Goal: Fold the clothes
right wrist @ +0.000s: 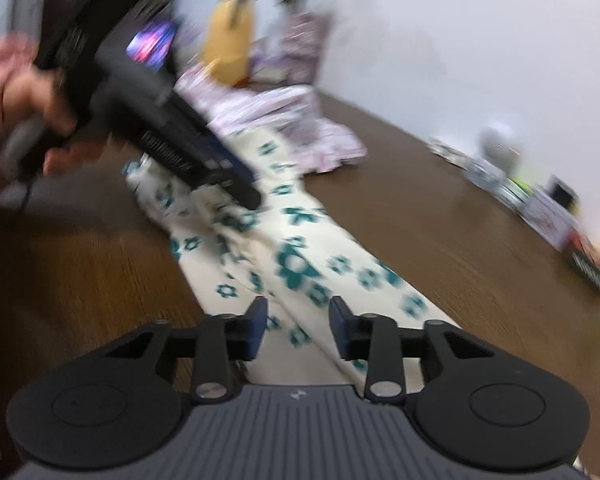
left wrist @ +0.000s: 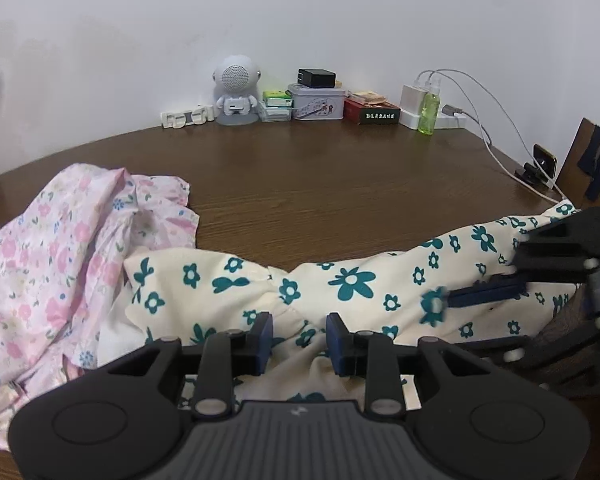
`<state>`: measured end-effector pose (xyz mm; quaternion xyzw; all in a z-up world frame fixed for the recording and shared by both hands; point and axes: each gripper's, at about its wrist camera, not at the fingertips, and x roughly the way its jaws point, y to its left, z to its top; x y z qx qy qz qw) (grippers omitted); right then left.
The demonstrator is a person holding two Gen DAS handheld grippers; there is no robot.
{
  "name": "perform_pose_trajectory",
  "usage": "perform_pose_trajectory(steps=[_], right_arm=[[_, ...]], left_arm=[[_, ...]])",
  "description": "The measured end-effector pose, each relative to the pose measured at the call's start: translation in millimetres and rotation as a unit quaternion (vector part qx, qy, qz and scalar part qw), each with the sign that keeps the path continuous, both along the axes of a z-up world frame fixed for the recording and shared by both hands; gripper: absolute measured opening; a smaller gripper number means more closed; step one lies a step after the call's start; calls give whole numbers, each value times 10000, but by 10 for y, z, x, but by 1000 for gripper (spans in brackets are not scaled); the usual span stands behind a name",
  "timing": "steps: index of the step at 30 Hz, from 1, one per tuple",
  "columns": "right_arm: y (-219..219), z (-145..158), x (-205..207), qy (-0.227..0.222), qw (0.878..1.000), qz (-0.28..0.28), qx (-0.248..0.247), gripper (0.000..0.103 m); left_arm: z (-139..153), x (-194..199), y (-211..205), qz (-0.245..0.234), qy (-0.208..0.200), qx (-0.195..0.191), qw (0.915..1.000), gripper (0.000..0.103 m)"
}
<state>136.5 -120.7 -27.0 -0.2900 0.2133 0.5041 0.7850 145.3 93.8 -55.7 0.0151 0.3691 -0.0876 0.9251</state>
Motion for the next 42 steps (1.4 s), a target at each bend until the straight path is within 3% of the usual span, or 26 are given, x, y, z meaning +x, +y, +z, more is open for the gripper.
perform_pose_trajectory(steps=[2, 5, 8, 11, 16, 20, 25, 29, 35, 36, 39, 42], right_arm=[[219, -23, -49, -263, 9986, 298, -340, 29], [371, -26, -91, -519, 9947, 499, -731, 2], [298, 109, -177, -522, 9929, 722, -793, 2], [124, 307, -215, -224, 9942, 853, -613, 2], [114, 83, -248, 159, 9921, 875, -885, 2], [68, 56, -168, 497, 9958, 583, -509, 7], [-108, 247, -6, 1067, 9934, 256, 329, 19], [21, 268, 165, 1123, 9908, -211, 729, 21], [148, 13, 116, 1055, 9925, -392, 472, 22], [91, 46, 124, 1098, 9913, -468, 548, 22], [-124, 163, 138, 1173, 9869, -753, 818, 37], [-599, 317, 165, 935, 9764, -1554, 1173, 38]], left_arm=[[4, -22, 9, -20, -20, -34, 10000, 28], [14, -62, 22, -53, -48, -42, 10000, 28], [27, -73, 64, -17, -53, -86, 9999, 28], [52, -67, 84, -1, -91, -150, 9998, 28], [72, -32, 33, -28, -158, -144, 9998, 28], [-77, 11, 13, 3, 88, 23, 10000, 28], [-138, -69, 107, 110, 111, -119, 9998, 30], [-87, -176, 136, 268, -42, 15, 9996, 34], [-156, -243, 239, 452, -2, -80, 9989, 36], [-165, -249, 254, 470, 6, -112, 9988, 35], [-100, -242, 233, 486, -29, -119, 9987, 36], [19, -245, 190, 467, -238, -191, 9984, 33]])
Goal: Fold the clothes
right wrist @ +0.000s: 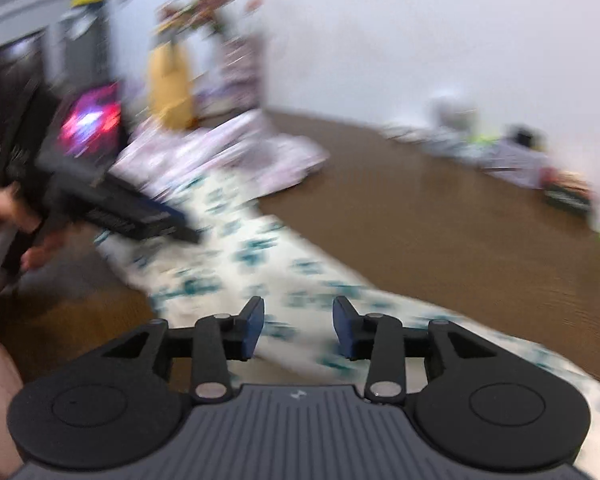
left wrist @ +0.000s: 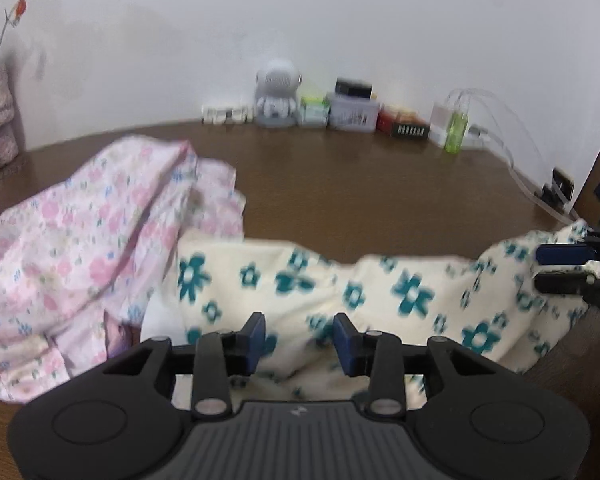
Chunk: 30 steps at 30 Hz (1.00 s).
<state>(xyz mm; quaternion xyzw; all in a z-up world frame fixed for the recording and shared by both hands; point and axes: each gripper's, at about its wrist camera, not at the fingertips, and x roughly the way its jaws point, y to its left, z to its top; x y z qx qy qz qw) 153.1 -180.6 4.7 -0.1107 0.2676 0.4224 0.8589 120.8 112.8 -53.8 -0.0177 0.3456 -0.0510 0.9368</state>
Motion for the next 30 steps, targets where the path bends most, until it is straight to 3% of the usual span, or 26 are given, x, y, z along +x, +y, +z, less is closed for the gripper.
perform_pose_trajectory(steps=[3, 6, 11, 14, 17, 18, 19, 22, 23, 24, 25, 30], right_arm=[[-446, 13, 145, 18, 9951, -990, 36, 38], [-751, -59, 254, 86, 9883, -1515, 127, 37], [-917, -177, 269, 222, 9847, -1724, 145, 33], [-1017, -247, 278, 304, 9822, -1848, 155, 28], [-1117, -318, 287, 386, 9795, -1973, 166, 29], [-1150, -342, 290, 413, 9785, -2014, 170, 35], [-1195, -337, 285, 476, 9771, -2053, 275, 51], [-1438, -219, 192, 644, 9652, -2379, 879, 85], [-1525, -189, 161, 687, 9593, -2549, 1004, 89], [-1613, -169, 135, 752, 9524, -2743, 1100, 96], [-1688, -169, 121, 832, 9457, -2909, 1188, 103], [-1993, -262, 116, 1303, 9108, -3581, 1585, 103]], left_arm=[[104, 30, -152, -263, -215, -7, 9994, 32], [88, 104, -351, -512, -187, 131, 9984, 32], [-159, 248, -380, -287, 209, 313, 9989, 36], [-213, 246, -336, -206, 203, 314, 9991, 36], [-206, 234, -374, -177, 194, 378, 9989, 35], [-194, 228, -382, -177, 193, 378, 9989, 36], [-180, 222, -390, -178, 191, 374, 9990, 38], [-88, 183, -410, -240, 91, 264, 9993, 66], [-56, 170, -422, -272, 44, 231, 9994, 82], [-16, 158, -457, -339, -40, 236, 9991, 92], [24, 146, -492, -407, -123, 240, 9988, 92], [217, 159, -797, -986, -401, 243, 9940, 92]])
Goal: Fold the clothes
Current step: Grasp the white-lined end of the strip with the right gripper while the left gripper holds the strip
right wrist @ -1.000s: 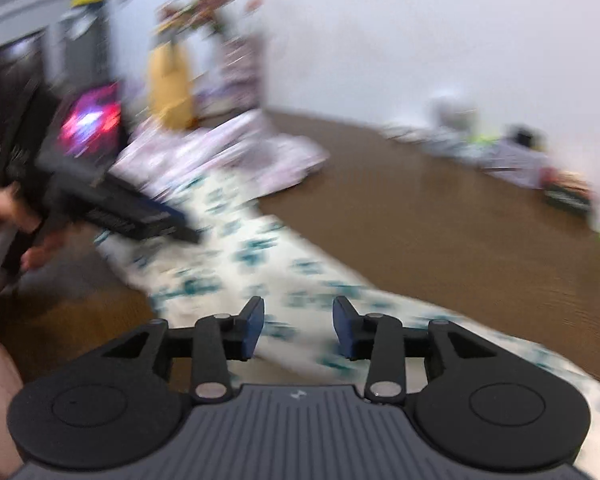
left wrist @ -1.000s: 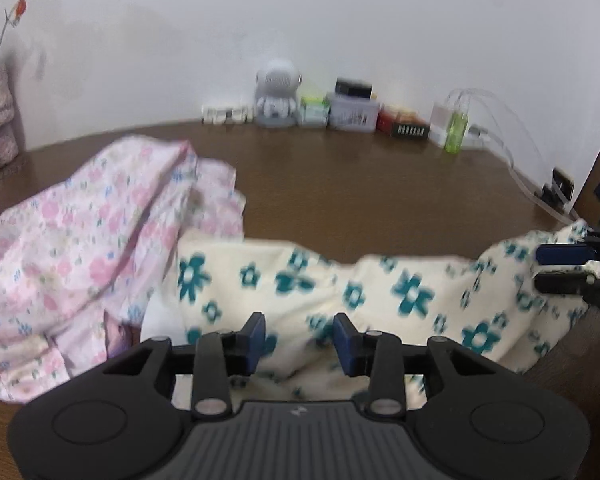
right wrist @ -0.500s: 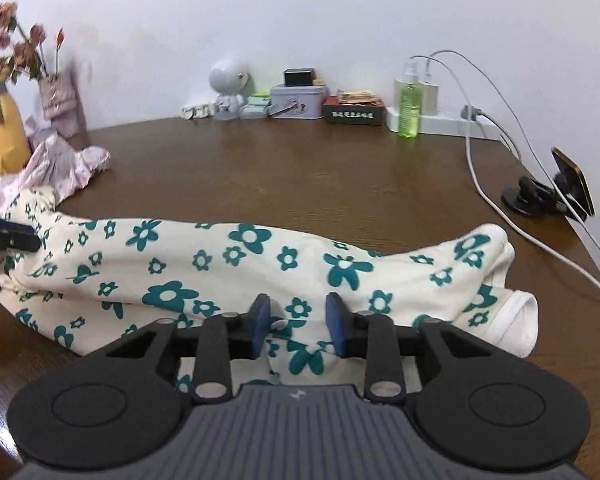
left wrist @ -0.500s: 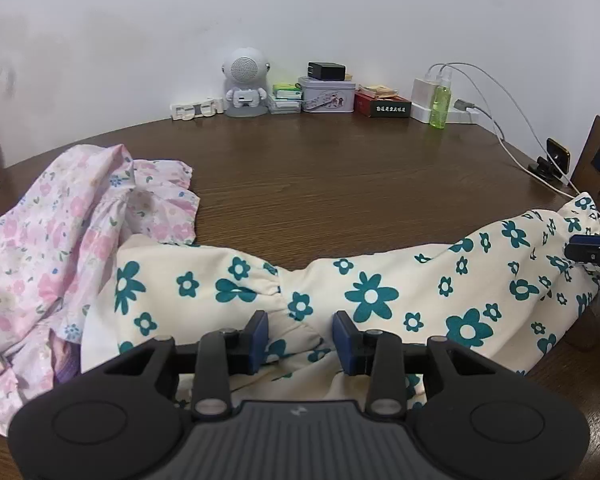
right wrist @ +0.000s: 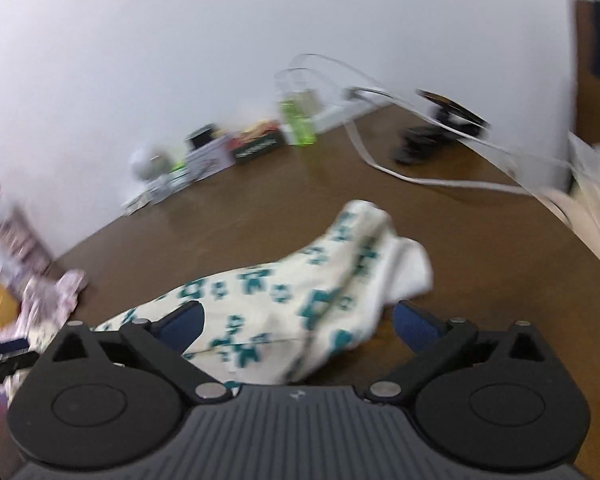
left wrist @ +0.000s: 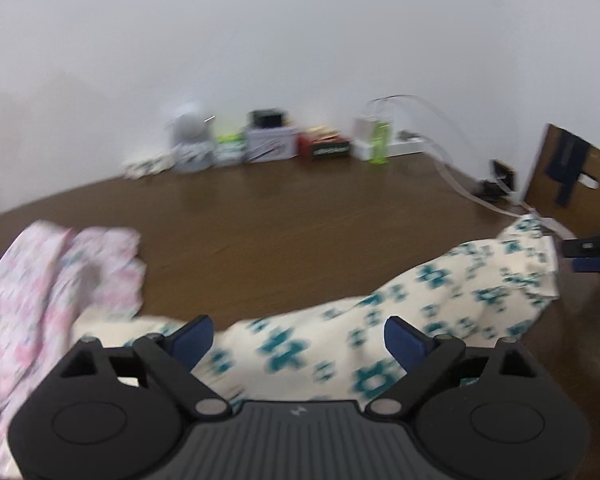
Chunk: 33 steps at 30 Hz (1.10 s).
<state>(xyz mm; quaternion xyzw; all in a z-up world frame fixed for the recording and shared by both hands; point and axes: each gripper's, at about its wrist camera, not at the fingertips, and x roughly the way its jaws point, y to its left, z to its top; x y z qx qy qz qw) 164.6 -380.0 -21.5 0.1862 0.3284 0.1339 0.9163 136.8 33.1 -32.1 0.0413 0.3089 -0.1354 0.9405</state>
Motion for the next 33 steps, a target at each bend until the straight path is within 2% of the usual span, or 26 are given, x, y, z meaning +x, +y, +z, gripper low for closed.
perform_pose_trajectory(steps=[5, 10, 16, 23, 25, 27, 28, 30, 32, 33], right_arm=[[-38, -116, 56, 245, 9994, -166, 177, 103], [-1, -170, 159, 376, 9988, -259, 178, 103], [28, -183, 201, 447, 9985, -278, 169, 103], [14, -239, 259, 445, 9980, -232, 387, 103], [3, -253, 270, 412, 9978, -235, 457, 103], [-7, -266, 282, 386, 9974, -222, 559, 102], [-11, -275, 289, 369, 9972, -216, 605, 102], [-8, -294, 308, 312, 9972, -204, 647, 98], [-17, -311, 338, 275, 9968, -254, 708, 89], [-30, -322, 355, 269, 9963, -288, 768, 81]], left_arm=[[153, 95, -445, -646, -77, 143, 9978, 92], [183, 182, -890, -1158, 13, 553, 9917, 92], [93, 328, -1255, -1405, 174, 673, 9876, 92], [-64, 525, -1633, -1584, 362, 754, 9838, 90], [-106, 591, -1714, -1584, 384, 737, 9839, 84], [-158, 662, -1785, -1650, 492, 697, 9826, 59], [-185, 698, -1821, -1683, 545, 676, 9819, 53], [-250, 760, -1898, -1765, 641, 690, 9798, 33], [-329, 803, -1973, -1842, 716, 742, 9775, 26], [-373, 820, -2007, -1881, 761, 743, 9764, 26]])
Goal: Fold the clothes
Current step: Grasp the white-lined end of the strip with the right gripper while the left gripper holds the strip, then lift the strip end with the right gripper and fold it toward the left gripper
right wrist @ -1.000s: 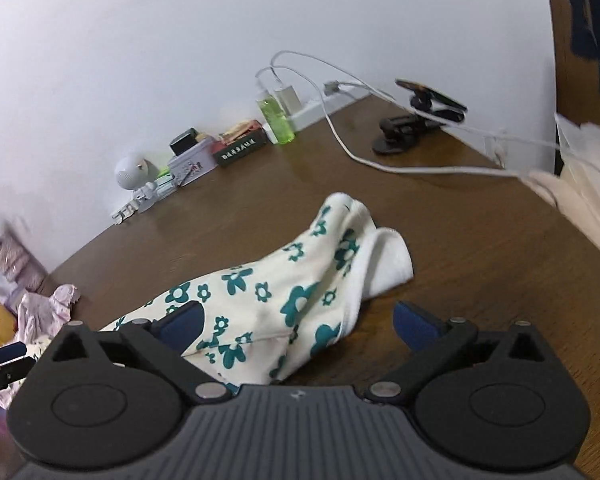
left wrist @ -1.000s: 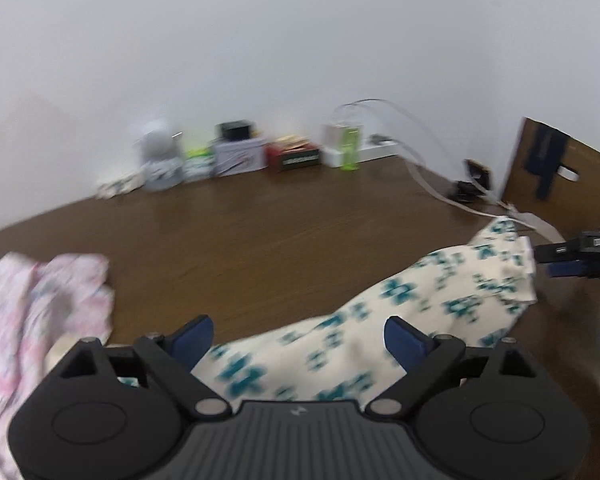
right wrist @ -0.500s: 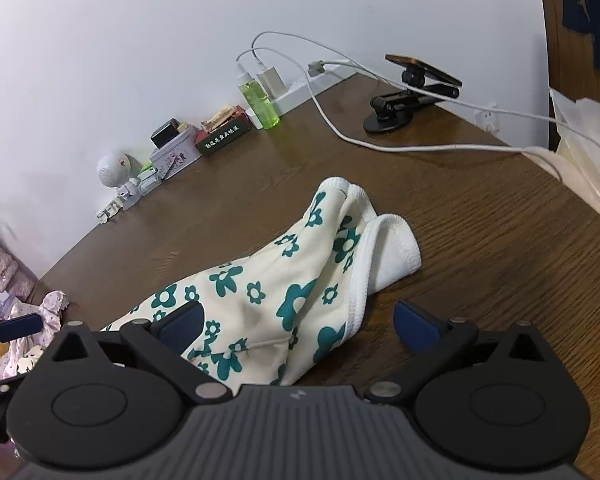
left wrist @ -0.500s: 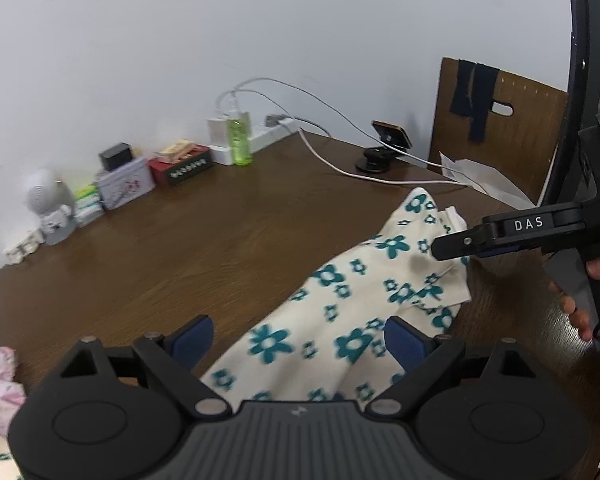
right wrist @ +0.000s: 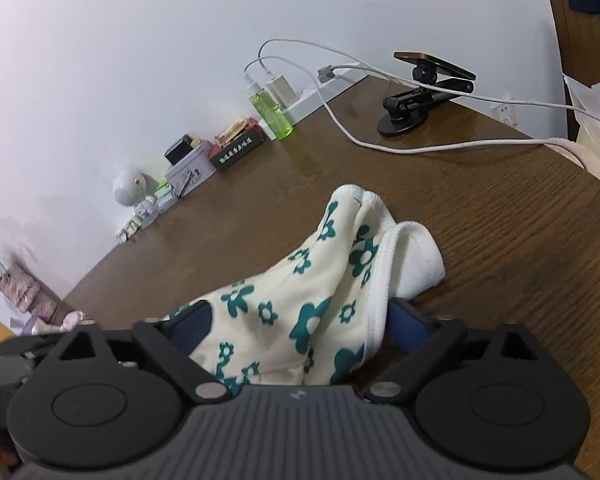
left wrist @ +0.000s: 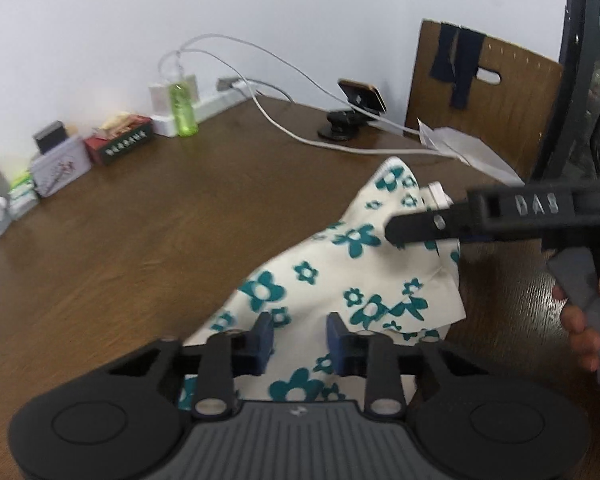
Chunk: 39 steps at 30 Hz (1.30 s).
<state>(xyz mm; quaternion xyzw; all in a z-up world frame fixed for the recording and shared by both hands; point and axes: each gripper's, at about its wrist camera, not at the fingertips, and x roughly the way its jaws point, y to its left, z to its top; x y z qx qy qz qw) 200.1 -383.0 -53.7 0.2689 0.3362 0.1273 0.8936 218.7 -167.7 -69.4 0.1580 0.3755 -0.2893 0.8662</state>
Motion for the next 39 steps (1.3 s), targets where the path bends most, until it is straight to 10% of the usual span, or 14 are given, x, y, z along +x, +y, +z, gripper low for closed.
perform_pose_trajectory(steps=[10, 20, 24, 32, 39], right_arm=[[-172, -178, 99, 97, 9980, -257, 563, 10], [-136, 297, -31, -905, 9926, -217, -780, 6], [91, 656, -168, -1673, 9621, 210, -2144, 6], [1239, 764, -602, -2475, 8538, 2360, -3925, 6], [1750, 387, -655, -2151, 8269, 3075, -4187, 7]], left_arm=[[-85, 9, -27, -75, -25, -60, 10000, 24], [109, -122, 390, 126, -177, -297, 9993, 35], [109, -130, 528, 199, -94, -365, 9991, 33], [-20, -71, 690, 380, 236, -700, 9965, 35], [182, -297, 1219, 857, 72, -1021, 9910, 35]])
